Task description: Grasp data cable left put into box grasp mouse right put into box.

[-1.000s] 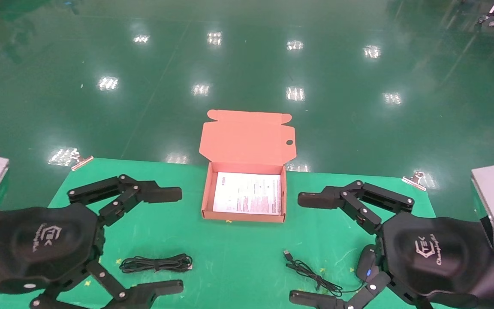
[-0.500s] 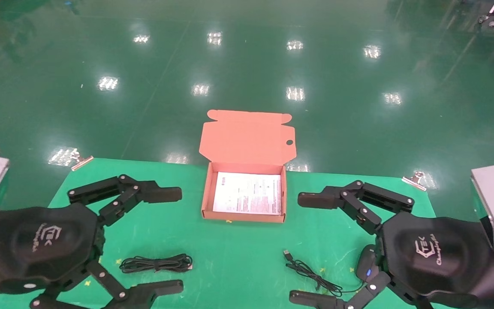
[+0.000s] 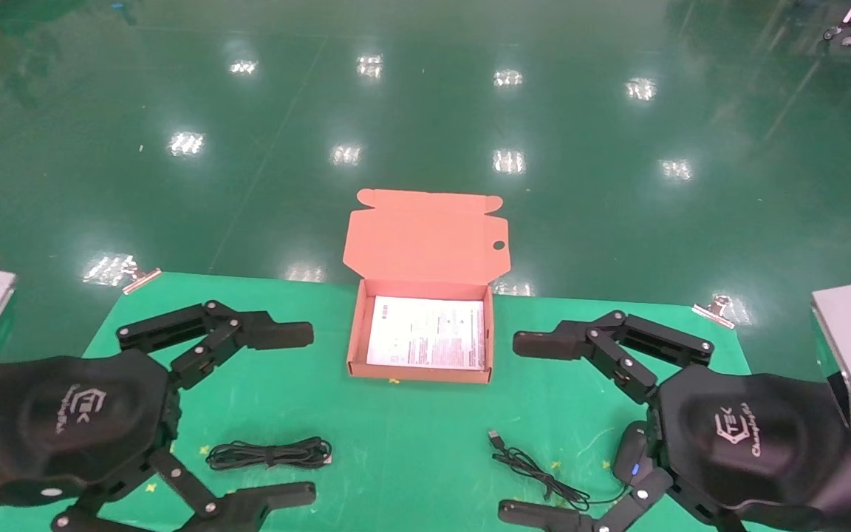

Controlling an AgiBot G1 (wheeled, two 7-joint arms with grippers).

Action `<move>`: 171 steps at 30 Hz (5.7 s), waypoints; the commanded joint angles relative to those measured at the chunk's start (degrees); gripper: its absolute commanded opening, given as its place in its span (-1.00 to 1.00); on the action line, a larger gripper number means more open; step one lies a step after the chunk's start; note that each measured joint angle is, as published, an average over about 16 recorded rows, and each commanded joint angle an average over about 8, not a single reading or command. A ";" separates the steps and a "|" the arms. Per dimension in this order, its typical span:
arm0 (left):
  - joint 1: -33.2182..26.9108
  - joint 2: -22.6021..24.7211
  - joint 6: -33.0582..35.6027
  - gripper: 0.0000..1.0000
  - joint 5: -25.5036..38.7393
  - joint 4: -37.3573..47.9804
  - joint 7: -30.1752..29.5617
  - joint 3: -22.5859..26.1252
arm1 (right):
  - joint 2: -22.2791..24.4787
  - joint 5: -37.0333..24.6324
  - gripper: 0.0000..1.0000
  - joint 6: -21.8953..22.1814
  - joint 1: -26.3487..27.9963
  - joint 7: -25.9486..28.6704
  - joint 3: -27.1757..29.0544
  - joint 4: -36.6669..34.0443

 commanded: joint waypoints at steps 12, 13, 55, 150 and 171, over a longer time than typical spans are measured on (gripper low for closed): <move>-5.45 0.82 0.61 1.00 10.68 -1.43 -2.71 5.02 | 1.62 -10.19 1.00 -2.09 4.69 -0.75 -3.56 2.32; -6.24 1.07 0.76 1.00 11.98 -1.53 -3.09 5.66 | 1.49 -11.86 1.00 -2.50 5.79 -0.90 -4.34 2.57; -19.66 20.37 -7.55 1.00 67.62 11.40 -4.56 30.64 | -11.42 -60.48 1.00 9.90 23.68 -1.70 -42.25 2.37; -26.02 35.98 -25.19 -1.00 68.55 57.75 14.18 30.34 | -26.93 -61.60 -1.00 25.10 20.27 -10.66 -42.27 -32.04; -29.95 31.59 -26.88 -1.00 69.90 47.58 15.73 30.19 | -16.10 -59.25 -1.00 27.35 24.56 -2.00 -36.68 -18.80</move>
